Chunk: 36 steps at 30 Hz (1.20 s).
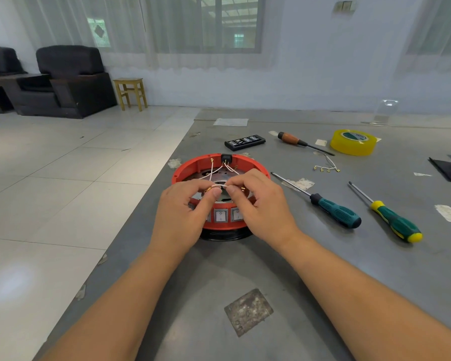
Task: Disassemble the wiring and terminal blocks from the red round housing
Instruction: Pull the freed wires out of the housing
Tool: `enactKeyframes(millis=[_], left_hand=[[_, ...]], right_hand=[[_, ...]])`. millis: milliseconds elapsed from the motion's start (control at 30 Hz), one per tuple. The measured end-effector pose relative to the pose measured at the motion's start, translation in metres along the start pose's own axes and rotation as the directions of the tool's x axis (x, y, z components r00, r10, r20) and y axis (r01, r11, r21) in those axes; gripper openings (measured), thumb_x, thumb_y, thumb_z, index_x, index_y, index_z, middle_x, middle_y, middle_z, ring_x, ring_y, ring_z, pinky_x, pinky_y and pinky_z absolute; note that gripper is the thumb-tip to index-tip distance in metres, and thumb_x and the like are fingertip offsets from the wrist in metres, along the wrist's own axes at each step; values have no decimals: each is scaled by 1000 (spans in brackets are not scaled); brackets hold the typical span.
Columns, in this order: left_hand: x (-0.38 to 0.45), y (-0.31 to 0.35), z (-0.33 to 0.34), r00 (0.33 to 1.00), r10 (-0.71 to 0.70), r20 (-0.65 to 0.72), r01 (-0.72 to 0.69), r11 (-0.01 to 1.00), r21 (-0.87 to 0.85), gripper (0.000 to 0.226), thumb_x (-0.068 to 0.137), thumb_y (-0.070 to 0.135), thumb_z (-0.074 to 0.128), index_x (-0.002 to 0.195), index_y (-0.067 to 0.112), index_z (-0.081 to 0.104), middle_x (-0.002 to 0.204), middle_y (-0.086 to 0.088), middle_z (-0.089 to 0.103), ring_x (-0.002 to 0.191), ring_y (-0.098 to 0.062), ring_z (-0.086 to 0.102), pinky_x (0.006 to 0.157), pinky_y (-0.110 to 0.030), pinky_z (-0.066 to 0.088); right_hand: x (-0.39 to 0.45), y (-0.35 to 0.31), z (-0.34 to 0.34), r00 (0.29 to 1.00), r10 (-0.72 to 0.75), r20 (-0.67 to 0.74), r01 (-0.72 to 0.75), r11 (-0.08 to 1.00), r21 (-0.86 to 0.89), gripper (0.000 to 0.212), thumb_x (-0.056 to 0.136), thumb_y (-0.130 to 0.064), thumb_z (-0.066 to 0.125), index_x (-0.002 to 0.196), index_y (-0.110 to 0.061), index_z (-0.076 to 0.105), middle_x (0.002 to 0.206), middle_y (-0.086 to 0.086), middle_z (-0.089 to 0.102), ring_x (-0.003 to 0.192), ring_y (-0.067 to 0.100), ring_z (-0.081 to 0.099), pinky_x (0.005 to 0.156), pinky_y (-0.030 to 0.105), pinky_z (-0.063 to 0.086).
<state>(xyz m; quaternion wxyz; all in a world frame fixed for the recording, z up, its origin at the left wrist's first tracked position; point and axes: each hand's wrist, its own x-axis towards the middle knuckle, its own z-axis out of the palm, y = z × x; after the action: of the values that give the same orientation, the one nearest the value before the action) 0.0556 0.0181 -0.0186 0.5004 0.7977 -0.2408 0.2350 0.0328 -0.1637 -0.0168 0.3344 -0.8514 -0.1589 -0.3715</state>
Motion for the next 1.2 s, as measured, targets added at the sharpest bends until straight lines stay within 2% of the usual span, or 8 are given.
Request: enactKeyframes(millis=[133, 267, 433, 700, 767, 900, 1100, 1200], left_hand=[[-3, 5, 4, 999, -44, 21, 46, 995, -89, 17, 98, 46, 56, 91, 42, 72, 96, 26, 72, 94, 2, 67, 71, -14, 54], [-5, 5, 6, 998, -70, 2, 70, 991, -114, 26, 98, 46, 53, 90, 32, 74, 91, 18, 73, 91, -5, 69, 69, -16, 54], [-6, 6, 10, 985, -155, -73, 144, 980, -138, 32, 95, 54, 48, 90, 35, 73, 93, 20, 74, 92, 1, 71, 64, -11, 53], [-3, 16, 25, 985, -148, -90, 131, 976, -174, 17, 99, 58, 50, 107, 48, 61, 102, 18, 75, 104, -7, 70, 85, -43, 63], [-1, 17, 28, 986, -163, -37, 160, 984, -77, 22, 97, 60, 51, 115, 49, 54, 107, 29, 70, 121, -9, 62, 103, -47, 53], [-5, 19, 39, 968, 194, 158, -244, 871, 427, 33, 98, 51, 49, 114, 30, 70, 107, 19, 72, 112, -6, 63, 113, -41, 32], [-8, 9, 65, 927, 343, 154, -360, 690, 628, 28, 98, 38, 54, 113, 24, 73, 104, 10, 75, 108, -19, 67, 107, -44, 37], [-11, 0, 73, 911, 398, 109, -367, 660, 656, 22, 101, 34, 55, 114, 27, 71, 109, 11, 74, 117, -21, 65, 107, -49, 36]], right_hand=[[6, 0, -7, 995, 36, 95, -48, 991, 123, 11, 95, -21, 71, 103, -19, 78, 91, -14, 65, 88, 5, 63, 76, 12, 44], [11, 1, -16, 969, 111, 222, -163, 960, 229, 15, 92, -24, 74, 107, -26, 77, 84, -10, 70, 82, 12, 68, 74, 23, 54], [14, 6, -30, 935, 183, 304, -254, 942, 217, 9, 90, -22, 74, 97, -28, 76, 84, -15, 74, 81, 3, 68, 71, 14, 50], [22, 6, -44, 964, -77, 256, 102, 991, -83, 4, 90, -21, 71, 93, -19, 73, 89, -7, 66, 79, 8, 60, 72, 27, 53], [23, 14, -48, 982, 35, 183, -28, 999, -38, 3, 87, -22, 71, 89, -24, 72, 84, -12, 66, 77, 7, 60, 70, 19, 49], [37, 47, -64, 895, 447, 17, -443, 881, 165, 7, 85, -25, 74, 79, -27, 73, 71, -13, 69, 64, 1, 59, 63, 16, 47], [72, 129, -99, 669, 742, -52, -738, 671, 73, 9, 84, -23, 73, 75, -25, 74, 77, -1, 74, 82, 21, 70, 82, 43, 60], [89, 171, -107, 598, 797, -82, -801, 593, -81, 10, 83, -18, 71, 74, -22, 73, 81, 8, 74, 79, 25, 69, 80, 41, 61]])
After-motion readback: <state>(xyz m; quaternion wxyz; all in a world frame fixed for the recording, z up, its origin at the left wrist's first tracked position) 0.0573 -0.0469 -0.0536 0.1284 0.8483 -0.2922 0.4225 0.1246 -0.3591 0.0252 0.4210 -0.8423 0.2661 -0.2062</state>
